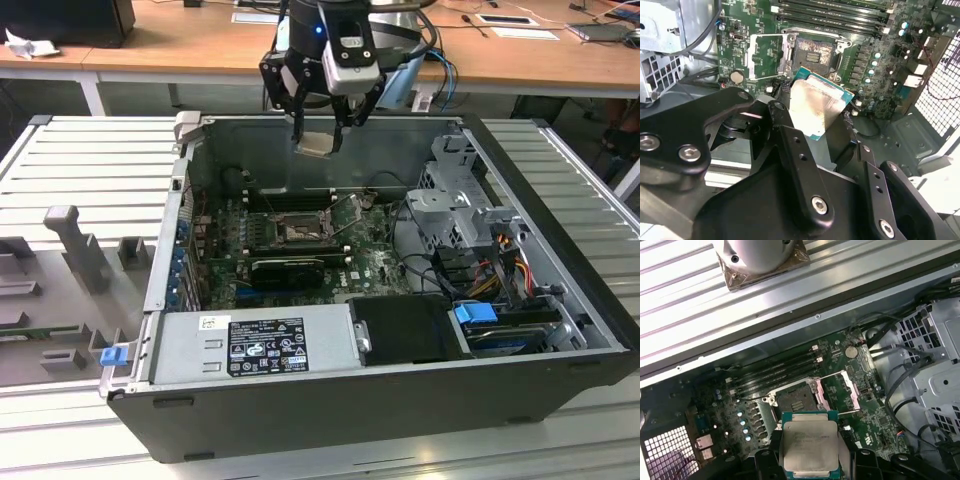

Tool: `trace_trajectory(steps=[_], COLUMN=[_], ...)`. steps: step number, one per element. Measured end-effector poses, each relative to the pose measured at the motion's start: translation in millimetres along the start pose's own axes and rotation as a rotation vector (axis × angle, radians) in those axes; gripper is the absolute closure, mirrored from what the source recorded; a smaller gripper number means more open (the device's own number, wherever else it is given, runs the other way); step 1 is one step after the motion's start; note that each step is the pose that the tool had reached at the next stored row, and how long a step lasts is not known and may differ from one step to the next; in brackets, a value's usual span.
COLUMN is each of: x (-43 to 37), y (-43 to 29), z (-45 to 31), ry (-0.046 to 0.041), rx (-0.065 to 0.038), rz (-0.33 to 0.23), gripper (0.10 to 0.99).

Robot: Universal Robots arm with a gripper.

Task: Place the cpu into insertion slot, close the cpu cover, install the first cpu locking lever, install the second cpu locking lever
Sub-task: 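Place the cpu into insertion slot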

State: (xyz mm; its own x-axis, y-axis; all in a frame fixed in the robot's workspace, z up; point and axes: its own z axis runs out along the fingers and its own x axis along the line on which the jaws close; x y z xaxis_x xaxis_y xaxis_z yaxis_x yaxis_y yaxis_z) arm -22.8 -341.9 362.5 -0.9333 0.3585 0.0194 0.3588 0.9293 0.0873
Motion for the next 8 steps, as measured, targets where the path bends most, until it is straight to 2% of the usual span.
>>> trace_trajectory(steps=[8], x=[0.0], y=[-0.1], z=[0.5], ry=[-0.0042], rx=[-0.001], rz=[0.048], gripper=[0.561])
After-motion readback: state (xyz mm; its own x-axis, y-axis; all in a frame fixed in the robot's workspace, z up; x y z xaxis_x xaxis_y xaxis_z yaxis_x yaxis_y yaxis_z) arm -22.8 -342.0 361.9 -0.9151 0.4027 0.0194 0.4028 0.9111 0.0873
